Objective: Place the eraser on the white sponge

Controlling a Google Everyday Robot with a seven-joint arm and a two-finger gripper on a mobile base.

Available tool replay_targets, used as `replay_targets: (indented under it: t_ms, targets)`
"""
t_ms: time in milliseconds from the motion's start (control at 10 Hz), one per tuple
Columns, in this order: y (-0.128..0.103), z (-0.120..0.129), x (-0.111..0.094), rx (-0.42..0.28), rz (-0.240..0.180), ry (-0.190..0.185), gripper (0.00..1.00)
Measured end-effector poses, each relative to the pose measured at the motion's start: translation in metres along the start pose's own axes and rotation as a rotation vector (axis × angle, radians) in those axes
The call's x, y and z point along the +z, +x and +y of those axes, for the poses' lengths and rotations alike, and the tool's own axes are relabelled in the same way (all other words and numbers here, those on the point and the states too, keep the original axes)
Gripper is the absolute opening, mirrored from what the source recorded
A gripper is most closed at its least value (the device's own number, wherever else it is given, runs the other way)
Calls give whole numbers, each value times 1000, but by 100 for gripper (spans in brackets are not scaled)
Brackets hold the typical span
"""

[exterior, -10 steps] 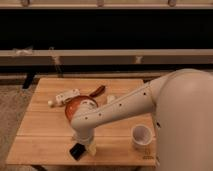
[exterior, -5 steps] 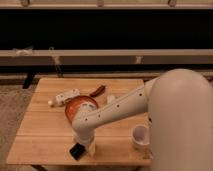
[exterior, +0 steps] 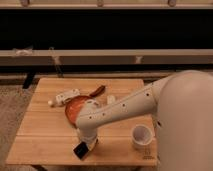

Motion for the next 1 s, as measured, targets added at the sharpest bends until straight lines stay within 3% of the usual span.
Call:
replay_targets:
  t_ms: [100, 500, 1000]
  targets:
    - [6, 0, -7, 4, 2, 1, 0]
    - [53, -11, -41, -2, 20, 6, 0]
    - [144, -42, -86, -31, 70, 3, 0]
